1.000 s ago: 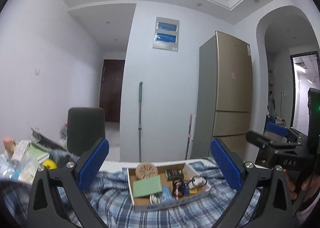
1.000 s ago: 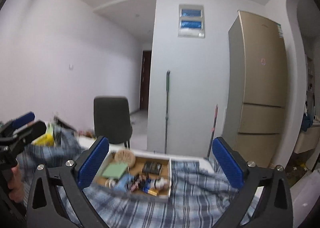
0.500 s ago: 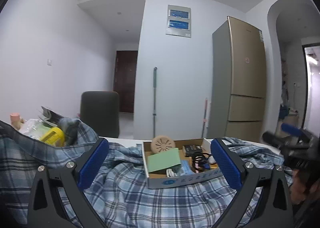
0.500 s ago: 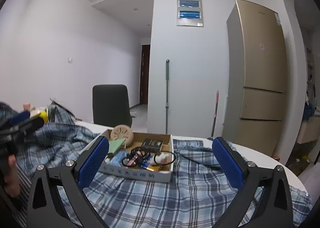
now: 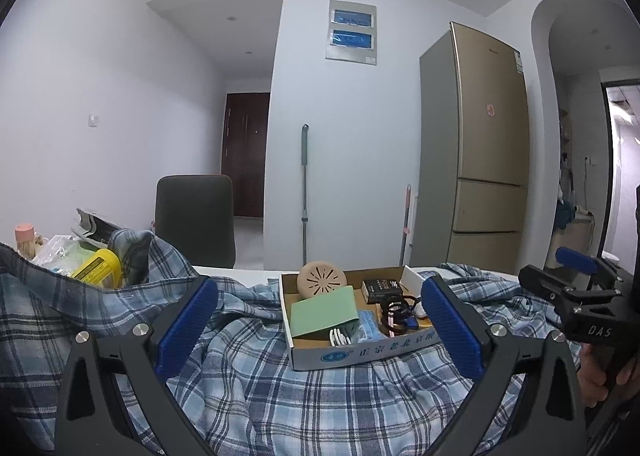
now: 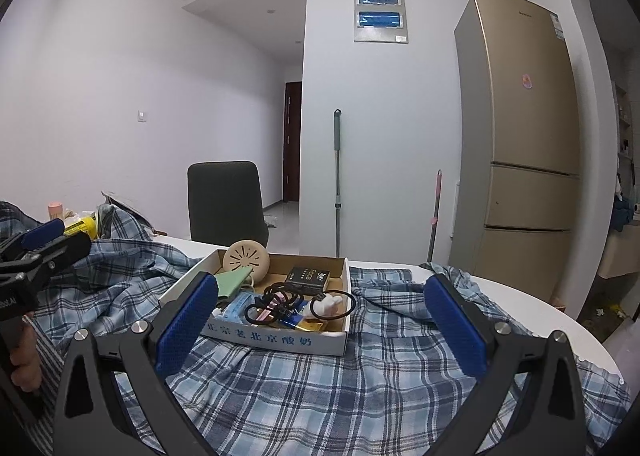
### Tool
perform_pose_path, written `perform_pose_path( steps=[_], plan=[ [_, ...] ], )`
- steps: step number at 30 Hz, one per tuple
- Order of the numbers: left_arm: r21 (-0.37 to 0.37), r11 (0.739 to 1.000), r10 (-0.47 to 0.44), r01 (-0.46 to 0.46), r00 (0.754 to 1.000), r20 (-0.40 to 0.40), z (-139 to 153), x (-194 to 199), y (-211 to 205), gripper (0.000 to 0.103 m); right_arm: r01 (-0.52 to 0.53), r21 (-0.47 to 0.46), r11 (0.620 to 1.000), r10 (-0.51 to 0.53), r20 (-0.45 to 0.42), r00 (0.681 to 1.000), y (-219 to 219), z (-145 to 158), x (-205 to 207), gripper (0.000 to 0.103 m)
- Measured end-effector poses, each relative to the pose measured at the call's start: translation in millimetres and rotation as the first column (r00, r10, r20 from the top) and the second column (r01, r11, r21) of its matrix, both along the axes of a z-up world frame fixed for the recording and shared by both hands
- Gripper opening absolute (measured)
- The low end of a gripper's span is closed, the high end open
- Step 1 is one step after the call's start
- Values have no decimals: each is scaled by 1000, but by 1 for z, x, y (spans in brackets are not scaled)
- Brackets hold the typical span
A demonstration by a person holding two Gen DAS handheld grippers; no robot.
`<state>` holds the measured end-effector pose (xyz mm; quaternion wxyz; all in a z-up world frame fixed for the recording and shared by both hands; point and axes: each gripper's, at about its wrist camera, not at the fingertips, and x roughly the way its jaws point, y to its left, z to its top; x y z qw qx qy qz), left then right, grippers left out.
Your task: Organize soft objects
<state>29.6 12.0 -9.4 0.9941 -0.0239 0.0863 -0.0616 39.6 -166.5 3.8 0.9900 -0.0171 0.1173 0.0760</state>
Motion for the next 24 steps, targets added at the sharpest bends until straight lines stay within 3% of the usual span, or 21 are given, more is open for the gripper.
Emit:
perform_pose_path(
  steps=[13, 24],
  plan=[
    [16, 999, 32, -31, 998, -48, -4, 9, 0, 103, -6, -12, 1000, 6, -5, 1000, 3, 0, 0, 103],
    [7, 1000, 26, -26, 999, -26, -2, 4, 1, 103, -6, -24, 1000, 6, 4, 1000, 4, 1, -2, 103]
  ],
)
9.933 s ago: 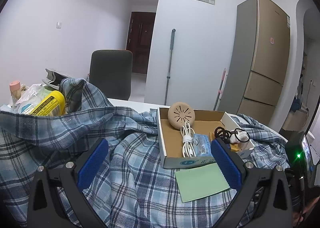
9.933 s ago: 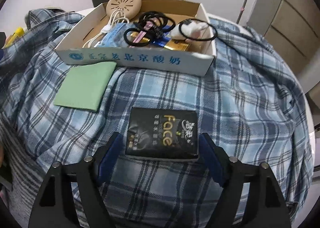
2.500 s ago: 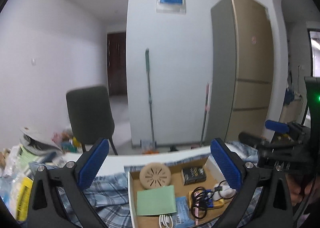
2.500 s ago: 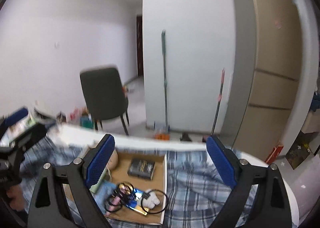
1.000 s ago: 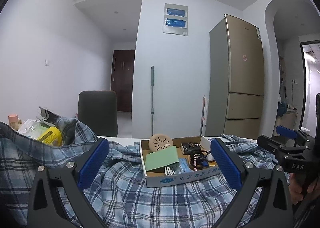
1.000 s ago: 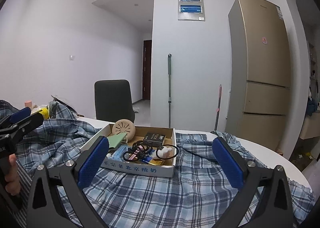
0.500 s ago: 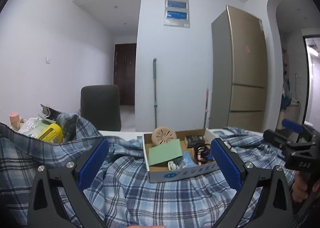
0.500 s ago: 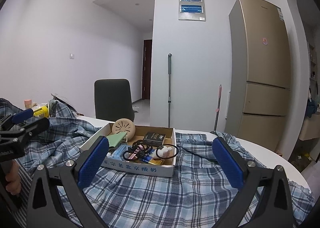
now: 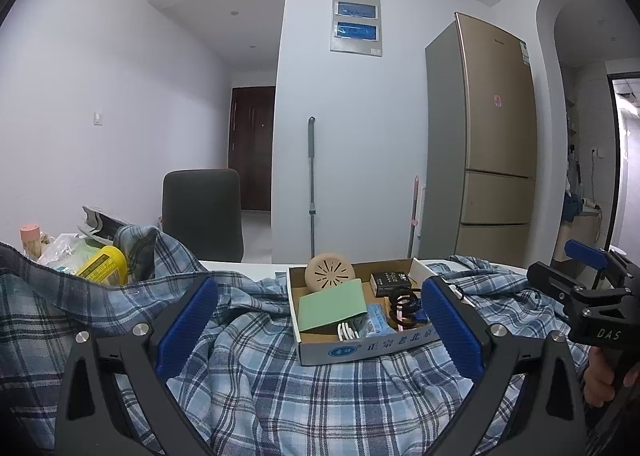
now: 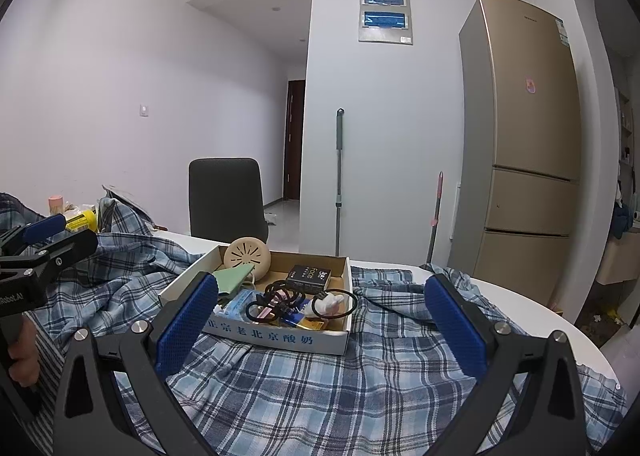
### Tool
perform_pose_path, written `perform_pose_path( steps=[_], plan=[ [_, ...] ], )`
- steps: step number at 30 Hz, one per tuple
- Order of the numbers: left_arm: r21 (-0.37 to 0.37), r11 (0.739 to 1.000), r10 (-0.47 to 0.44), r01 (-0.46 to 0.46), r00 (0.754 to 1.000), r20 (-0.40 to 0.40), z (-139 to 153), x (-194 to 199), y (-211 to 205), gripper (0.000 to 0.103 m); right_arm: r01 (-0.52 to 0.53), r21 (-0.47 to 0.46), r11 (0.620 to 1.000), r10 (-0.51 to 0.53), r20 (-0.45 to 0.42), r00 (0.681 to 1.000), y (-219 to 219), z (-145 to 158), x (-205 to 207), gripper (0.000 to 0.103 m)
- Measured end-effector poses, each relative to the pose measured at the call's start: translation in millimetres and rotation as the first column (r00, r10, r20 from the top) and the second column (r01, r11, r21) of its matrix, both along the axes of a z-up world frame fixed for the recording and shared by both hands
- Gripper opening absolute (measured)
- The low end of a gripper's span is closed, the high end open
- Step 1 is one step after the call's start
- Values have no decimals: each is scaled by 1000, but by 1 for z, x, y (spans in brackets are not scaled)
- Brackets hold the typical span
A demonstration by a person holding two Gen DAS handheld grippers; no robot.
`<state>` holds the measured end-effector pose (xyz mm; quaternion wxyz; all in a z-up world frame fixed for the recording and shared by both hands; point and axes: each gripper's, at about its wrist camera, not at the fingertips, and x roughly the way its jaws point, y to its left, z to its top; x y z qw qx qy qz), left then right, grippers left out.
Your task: Organize soft objects
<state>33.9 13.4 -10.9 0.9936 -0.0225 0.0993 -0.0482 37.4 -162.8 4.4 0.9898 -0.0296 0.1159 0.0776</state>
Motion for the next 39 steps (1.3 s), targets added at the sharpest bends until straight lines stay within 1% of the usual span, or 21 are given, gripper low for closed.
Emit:
perform_pose_path(
  steps=[5, 11, 14, 18, 39],
  plan=[
    [-13, 1000, 5, -5, 1000, 8, 1, -3, 3, 103, 3, 5, 1000, -3, -4, 1000, -1, 0, 1, 103],
    [-3, 1000, 4, -4, 1000, 24, 2, -7, 0, 103, 3, 2, 1000, -3, 1, 1000, -1, 0, 0, 103],
    [-14, 1000, -4, 4, 1000, 9, 2, -6, 1, 103, 3, -3, 1000, -3, 4, 1000, 1, 0, 0, 103],
    [-28, 1000, -4, 4, 1000, 13, 3, -7, 4, 103, 2, -1, 1000, -2, 2, 1000, 1, 1, 0, 103],
    [-11, 1000, -8, 9, 1000, 24, 4, -10, 1, 103, 2, -3, 1000, -2, 14, 1000, 5, 1, -4, 103]
  ],
)
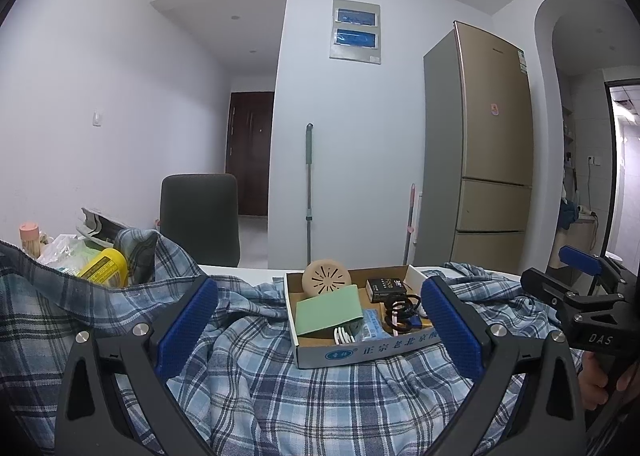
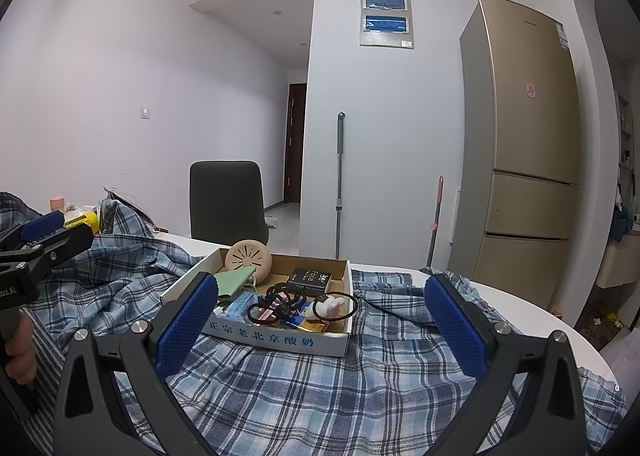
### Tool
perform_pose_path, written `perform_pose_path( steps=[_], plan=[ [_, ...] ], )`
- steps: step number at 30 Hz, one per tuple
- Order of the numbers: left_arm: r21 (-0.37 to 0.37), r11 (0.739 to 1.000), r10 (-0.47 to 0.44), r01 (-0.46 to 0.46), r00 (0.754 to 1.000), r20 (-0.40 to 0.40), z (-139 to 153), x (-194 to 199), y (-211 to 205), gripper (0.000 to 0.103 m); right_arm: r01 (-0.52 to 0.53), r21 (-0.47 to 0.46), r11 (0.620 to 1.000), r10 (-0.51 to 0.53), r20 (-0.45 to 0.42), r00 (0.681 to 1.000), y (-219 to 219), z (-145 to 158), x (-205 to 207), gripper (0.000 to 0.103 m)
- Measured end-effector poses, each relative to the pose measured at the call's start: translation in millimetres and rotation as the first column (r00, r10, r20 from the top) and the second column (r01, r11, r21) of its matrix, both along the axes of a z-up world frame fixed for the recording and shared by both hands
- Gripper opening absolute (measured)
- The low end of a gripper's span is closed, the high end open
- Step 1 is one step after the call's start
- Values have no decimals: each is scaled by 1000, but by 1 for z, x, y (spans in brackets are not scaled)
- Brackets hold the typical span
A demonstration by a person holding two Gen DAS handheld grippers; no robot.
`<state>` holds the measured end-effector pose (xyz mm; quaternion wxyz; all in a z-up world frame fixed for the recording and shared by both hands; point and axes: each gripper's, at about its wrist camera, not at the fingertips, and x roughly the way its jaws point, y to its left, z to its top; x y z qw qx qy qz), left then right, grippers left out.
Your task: Organize soft objects
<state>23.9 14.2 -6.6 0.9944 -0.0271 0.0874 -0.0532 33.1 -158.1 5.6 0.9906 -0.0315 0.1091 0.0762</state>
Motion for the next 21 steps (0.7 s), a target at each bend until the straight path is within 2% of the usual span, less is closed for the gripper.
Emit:
perform_pose_path(
  steps=[21],
  plan=[
    [1, 1000, -2, 2, 1000, -5, 0, 0, -1, 103, 2, 0, 1000, -2, 1, 1000, -1, 1, -1, 103]
  ],
)
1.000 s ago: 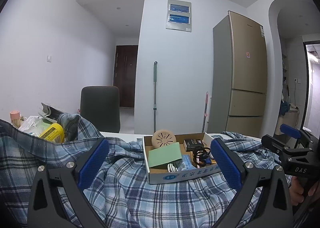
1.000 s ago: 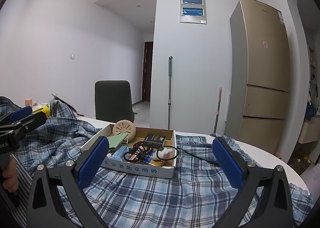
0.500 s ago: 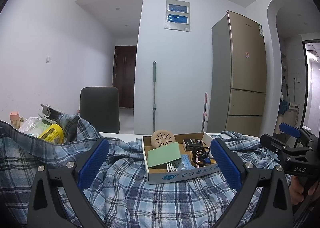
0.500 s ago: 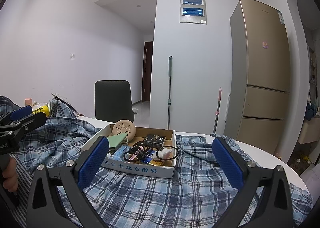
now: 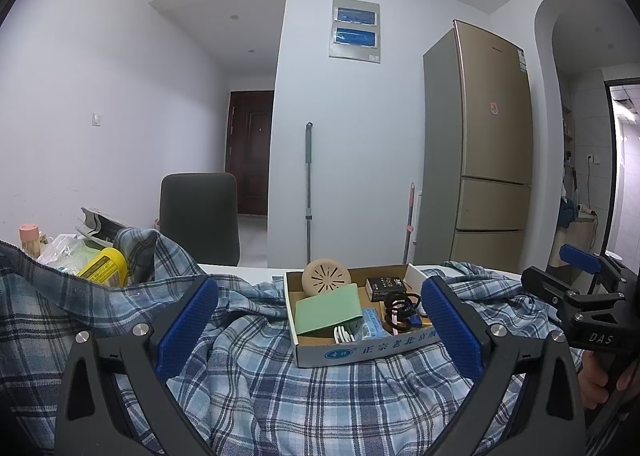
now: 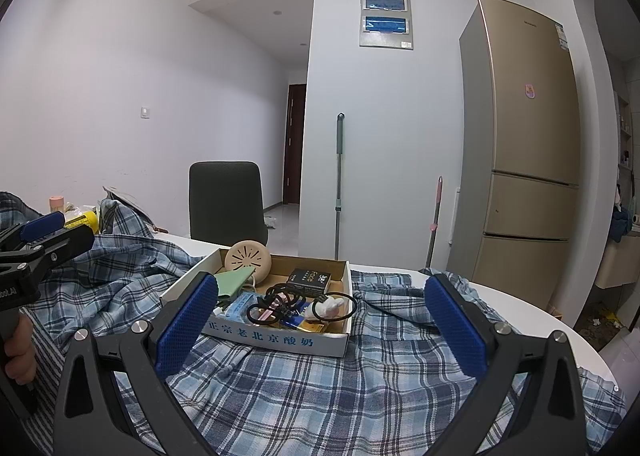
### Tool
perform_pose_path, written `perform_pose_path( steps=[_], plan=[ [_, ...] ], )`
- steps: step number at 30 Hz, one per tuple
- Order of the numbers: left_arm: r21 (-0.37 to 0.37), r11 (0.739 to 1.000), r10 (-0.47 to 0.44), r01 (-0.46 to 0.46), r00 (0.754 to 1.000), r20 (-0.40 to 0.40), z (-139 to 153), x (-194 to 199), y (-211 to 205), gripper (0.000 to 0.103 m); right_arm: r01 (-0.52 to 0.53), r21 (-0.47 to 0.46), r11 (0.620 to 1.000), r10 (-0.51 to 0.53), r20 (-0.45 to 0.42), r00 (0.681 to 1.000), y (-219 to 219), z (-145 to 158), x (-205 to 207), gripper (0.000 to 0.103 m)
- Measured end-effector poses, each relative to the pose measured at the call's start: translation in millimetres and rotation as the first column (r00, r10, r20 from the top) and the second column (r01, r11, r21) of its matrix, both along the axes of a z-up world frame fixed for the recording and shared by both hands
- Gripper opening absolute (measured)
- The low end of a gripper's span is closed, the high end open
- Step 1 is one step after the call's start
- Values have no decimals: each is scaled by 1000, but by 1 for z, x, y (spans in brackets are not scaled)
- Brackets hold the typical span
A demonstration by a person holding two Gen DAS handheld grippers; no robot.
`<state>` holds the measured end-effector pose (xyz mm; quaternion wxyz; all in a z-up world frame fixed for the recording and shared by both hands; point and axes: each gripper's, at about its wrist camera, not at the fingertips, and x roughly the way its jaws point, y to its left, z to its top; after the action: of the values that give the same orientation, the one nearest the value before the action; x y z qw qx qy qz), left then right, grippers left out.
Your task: Organize soft objects
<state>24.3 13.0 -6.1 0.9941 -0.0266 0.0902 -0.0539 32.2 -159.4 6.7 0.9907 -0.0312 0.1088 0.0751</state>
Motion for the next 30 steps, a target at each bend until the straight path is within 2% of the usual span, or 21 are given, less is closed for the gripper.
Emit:
perform_pose_path(
  steps=[30],
  plan=[
    [2, 1000, -2, 2, 1000, -9, -1, 2, 1, 103, 0, 0, 1000, 0, 0, 1000, 0, 0, 0, 103]
  ],
)
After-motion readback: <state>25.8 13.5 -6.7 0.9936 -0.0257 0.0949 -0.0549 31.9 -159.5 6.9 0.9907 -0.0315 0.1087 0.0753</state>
